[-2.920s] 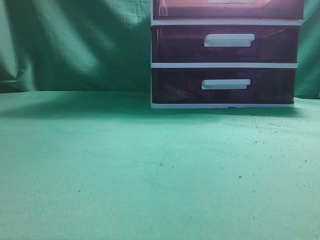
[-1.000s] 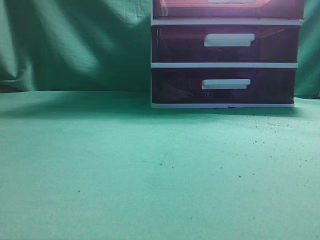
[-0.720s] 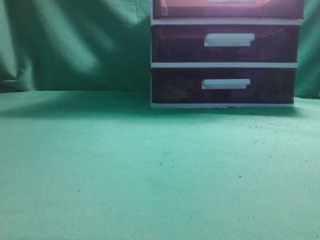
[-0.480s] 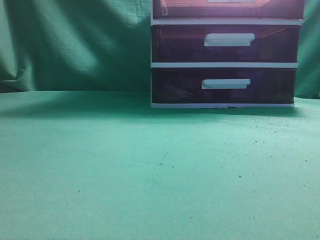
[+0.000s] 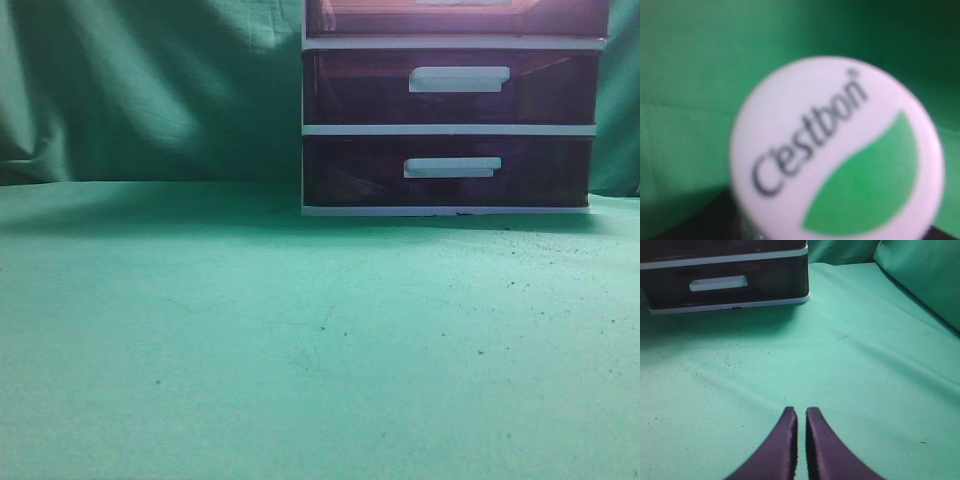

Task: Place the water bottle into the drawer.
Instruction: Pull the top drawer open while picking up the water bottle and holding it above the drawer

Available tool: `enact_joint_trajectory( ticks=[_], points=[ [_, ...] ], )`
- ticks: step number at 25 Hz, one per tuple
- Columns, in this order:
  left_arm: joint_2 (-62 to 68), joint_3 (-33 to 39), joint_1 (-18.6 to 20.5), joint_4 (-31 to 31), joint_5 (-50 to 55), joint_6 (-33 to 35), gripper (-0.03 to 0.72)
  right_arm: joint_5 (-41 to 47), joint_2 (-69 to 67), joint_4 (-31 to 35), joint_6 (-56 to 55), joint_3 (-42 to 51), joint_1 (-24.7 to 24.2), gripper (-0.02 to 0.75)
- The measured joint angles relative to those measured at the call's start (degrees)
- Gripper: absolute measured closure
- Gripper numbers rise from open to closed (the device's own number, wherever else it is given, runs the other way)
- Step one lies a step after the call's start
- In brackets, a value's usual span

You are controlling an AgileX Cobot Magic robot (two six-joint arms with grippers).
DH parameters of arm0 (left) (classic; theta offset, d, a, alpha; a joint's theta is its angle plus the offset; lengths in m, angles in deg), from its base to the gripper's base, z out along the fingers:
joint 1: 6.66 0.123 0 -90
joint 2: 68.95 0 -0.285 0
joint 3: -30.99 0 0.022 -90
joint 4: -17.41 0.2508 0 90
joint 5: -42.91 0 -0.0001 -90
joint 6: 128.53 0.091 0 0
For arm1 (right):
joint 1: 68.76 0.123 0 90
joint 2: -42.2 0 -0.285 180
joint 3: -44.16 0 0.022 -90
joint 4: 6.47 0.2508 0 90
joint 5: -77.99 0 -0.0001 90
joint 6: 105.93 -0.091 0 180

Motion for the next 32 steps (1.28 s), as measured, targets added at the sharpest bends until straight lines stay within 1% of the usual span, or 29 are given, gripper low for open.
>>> enact_joint_trajectory(
  ticks=[2,4,7,9,11,13,15,17,18,20,21,23,26,27,29,30,32],
  points=[
    [-2.69,-0.87,-1.11,0.63,5.28,1.91,0.398,-1.62,0.0,-0.37,0.0,0.0,0.0,0.689],
    [-6.17,-3.13,-3.17,1.07,10.72,3.56,0.398,-6.38,0.0,-0.44,-0.13,0.0,0.0,0.689],
    [-11.57,-7.19,-7.04,1.16,17.95,4.33,0.398,-18.8,0.0,-0.33,-1.64,0.1,0.0,0.689],
    [-15.0,-9.22,-9.81,1.21,21.31,4.69,0.398,-29.8,0.0,-0.33,-2.21,0.1,0.0,0.689],
    [-18.36,-10.67,-12.52,1.29,22.99,4.91,0.398,-35.85,0.03,-0.33,-2.34,-0.25,0.0,0.689],
    [-20.92,-11.95,-14.45,1.34,24.95,5.15,0.398,-32.34,-0.79,-0.33,-2.34,-3.63,0.0,0.689],
    [-22.94,-13.03,-15.89,1.48,26.25,5.15,0.398,-25.61,-4.76,-0.66,-0.9,-10.51,0.0,0.689],
    [-23.92,-13.51,-16.28,1.95,27.02,5.15,0.398,-17.85,-10.75,-0.76,0.77,-17.54,0.0,0.689],
    [-24.14,-13.52,-16.33,2.44,27.33,5.15,0.398,-15.33,-14.42,-0.88,1.36,-21.2,0.0,0.689],
    [-24.14,-13.52,-16.33,2.86,29.21,5.15,0.398,-11.73,-21.92,-0.88,2.16,-26.89,0.0,0.689],
    [-24.14,-13.52,-16.33,2.75,30.21,5.15,0.398,-11.47,-24.91,-0.88,2.3,-29.25,0.0,0.689],
    [-24.14,-13.52,-16.42,2.65,31.62,5.15,0.398,-13.49,-32.06,-1.39,5.12,-32.47,0.0,0.689],
    [-24.14,-13.52,-16.42,2.65,32.33,5.15,0.398,-20.15,-42.57,-3.43,13.85,-38.33,1.12,0.689],
    [-24.14,-13.52,-16.42,2.65,32.54,5.15,0.398,-22.98,-46.32,-5.4,17.9,-40.09,2.25,0.689],
    [-24.14,-13.52,-16.42,2.65,32.88,5.15,0.398,-27.36,-53.18,-12.16,25.35,-43.77,4.62,0.689],
    [-24.14,-13.52,-16.42,2.65,33.0,5.18,0.398,-29.26,-56.96,-15.55,29.2,-45.05,5.78,0.642],
    [-24.14,-13.52,-16.42,2.65,33.47,5.18,0.398,-32.75,-63.83,-20.02,36.25,-47.51,7.16,0.549]
  ],
)
